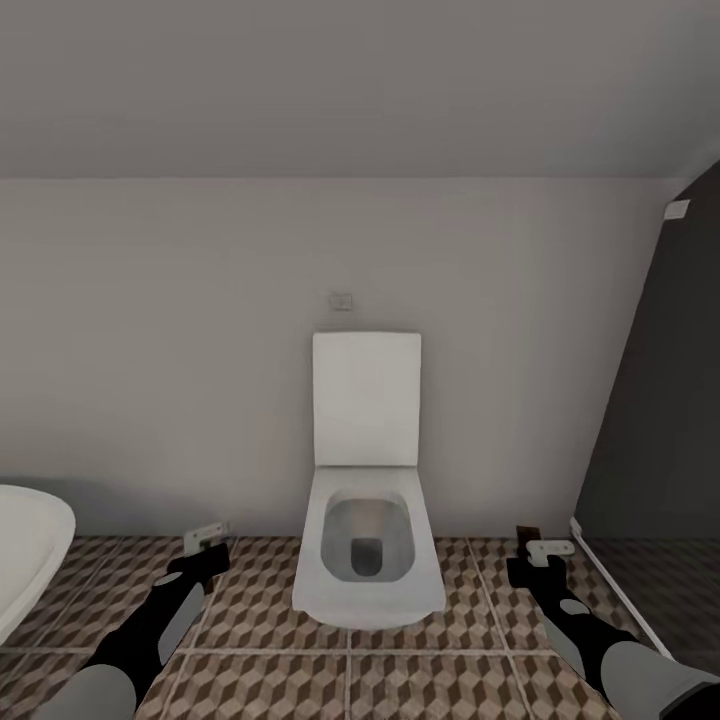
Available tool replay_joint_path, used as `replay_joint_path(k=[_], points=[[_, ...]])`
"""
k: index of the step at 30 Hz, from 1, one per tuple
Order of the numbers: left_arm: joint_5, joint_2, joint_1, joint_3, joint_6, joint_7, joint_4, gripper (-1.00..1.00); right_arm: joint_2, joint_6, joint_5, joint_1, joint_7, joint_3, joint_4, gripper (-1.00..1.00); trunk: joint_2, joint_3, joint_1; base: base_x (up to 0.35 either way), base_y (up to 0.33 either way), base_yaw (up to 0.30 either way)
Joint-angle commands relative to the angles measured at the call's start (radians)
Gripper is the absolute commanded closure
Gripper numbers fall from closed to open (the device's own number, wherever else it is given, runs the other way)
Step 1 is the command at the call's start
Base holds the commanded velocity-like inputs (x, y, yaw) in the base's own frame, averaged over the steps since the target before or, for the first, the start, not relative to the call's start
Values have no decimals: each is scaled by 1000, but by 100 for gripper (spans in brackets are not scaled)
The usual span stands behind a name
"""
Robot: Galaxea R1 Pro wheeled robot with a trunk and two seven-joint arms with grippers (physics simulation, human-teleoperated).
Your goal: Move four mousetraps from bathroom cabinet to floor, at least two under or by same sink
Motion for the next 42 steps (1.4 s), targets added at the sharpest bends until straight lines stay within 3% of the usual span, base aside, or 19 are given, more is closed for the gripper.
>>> replay_joint_path(k=[1,26,42], points=[[6,2,0,-9,4,11,-2,100,0,-3,-10,-1,3,8,0,100,-8,-4,4,0,0,0],[4,0,0,-8,-26,14,-2,100,0,-3,-8,-1,3,10,0,100,-183,-83,100,55,0,0],[4,1,0,-5,-27,14,-2,100,0,-3,-8,-1,3,9,0,100,-288,-133,158,170,0,0]])
